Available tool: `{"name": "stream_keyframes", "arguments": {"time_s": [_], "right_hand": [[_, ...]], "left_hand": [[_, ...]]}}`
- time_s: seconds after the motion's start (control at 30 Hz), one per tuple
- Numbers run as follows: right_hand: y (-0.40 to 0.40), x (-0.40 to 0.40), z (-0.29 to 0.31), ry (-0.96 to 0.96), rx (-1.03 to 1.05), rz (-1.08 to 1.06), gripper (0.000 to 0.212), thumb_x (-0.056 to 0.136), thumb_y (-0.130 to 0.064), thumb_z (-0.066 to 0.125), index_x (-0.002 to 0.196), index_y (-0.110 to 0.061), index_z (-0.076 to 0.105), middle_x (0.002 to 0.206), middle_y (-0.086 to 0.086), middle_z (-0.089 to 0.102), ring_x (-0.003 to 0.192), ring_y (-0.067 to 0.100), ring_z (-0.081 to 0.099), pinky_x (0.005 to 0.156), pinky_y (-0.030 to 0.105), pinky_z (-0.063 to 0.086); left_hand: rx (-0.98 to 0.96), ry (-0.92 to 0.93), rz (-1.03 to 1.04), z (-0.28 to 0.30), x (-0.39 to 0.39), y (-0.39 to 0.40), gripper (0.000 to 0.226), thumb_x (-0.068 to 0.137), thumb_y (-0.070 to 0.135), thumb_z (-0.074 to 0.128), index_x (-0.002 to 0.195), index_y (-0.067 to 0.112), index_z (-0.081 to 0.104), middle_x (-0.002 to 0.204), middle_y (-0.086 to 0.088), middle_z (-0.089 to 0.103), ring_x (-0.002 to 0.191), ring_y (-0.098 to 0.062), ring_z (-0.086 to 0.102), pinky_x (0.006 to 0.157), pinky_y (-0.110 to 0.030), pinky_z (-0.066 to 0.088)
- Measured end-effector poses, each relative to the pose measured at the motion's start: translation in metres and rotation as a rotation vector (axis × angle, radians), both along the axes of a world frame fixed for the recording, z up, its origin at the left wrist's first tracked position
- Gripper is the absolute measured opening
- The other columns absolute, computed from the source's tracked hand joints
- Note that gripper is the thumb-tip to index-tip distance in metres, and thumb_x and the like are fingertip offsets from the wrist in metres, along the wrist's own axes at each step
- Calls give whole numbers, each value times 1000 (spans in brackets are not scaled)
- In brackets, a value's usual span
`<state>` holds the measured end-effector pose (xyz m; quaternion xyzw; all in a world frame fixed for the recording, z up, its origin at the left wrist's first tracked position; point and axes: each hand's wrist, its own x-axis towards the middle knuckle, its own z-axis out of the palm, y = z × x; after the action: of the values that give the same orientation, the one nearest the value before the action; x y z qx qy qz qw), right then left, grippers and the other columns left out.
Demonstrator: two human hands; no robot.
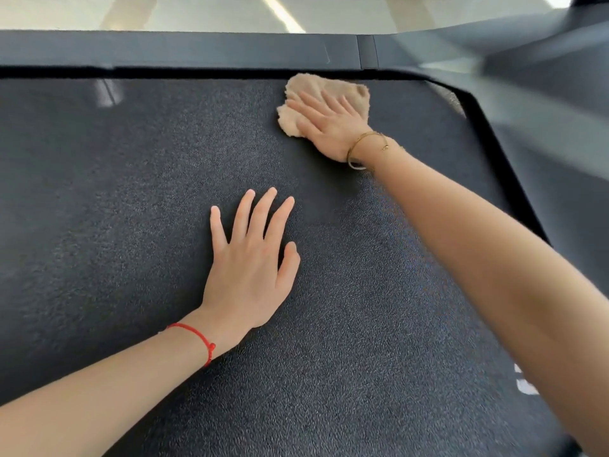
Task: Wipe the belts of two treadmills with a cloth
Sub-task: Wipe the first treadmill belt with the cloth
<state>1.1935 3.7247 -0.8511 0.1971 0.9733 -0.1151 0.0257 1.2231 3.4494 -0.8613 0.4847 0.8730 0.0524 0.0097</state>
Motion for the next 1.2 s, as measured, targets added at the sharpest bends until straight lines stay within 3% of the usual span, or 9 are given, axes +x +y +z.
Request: {"name": "stream_keyframes", "arguments": {"time_s": [0.13,0.3,0.5,0.77,0.87,1.07,1.2], "right_hand": [[48,42,2,-10,36,-176,52,104,-48,18,155,-42,11,165,-11,3,152,29,1,122,46,-4],[95,99,6,-65,67,-433,55,103,-49,13,156,-38,6,165,-9,-5,152,24,-10,121,42,-12],[40,127,4,-13,35,-433,53,105,-46,17,156,-39,10,165,-11,-1,152,27,-6,121,44,-9],[-108,205,5,49,13,-129,51,105,-45,18,155,-42,8,164,-17,-1,152,22,-8,122,45,-7],[-115,223,6,49,3,-81,51,104,-47,18,154,-45,8,163,-20,-1,152,17,-8,122,40,-9],[-42,225,11,-9,1,-477,51,106,-45,21,156,-41,9,165,-9,-4,152,24,-8,121,39,-9],[-60,225,11,-50,-20,-507,51,106,-44,18,156,-41,5,165,-9,-6,152,27,-11,122,44,-9]], "left_hand": [[6,1,-2,0,0,-1,64,96,45,16,156,25,22,163,0,20,152,-24,12,118,-64,13],[15,-6,0,0,1,0,65,95,46,14,156,26,20,163,0,19,153,-23,9,118,-64,10],[31,-2,0,2,3,0,66,94,46,12,156,25,21,163,0,19,152,-23,11,118,-64,10],[91,-14,-3,-4,2,-1,57,101,40,25,155,25,24,163,0,21,152,-24,12,118,-65,8],[97,-21,-6,-4,2,-2,59,99,42,26,156,25,23,163,0,20,152,-24,11,118,-65,7],[96,-35,1,-4,1,-1,61,98,43,24,156,26,22,164,0,19,152,-24,10,118,-65,5],[103,-44,-3,-4,2,0,60,99,42,26,156,25,23,164,0,19,152,-25,10,118,-65,4]]}}
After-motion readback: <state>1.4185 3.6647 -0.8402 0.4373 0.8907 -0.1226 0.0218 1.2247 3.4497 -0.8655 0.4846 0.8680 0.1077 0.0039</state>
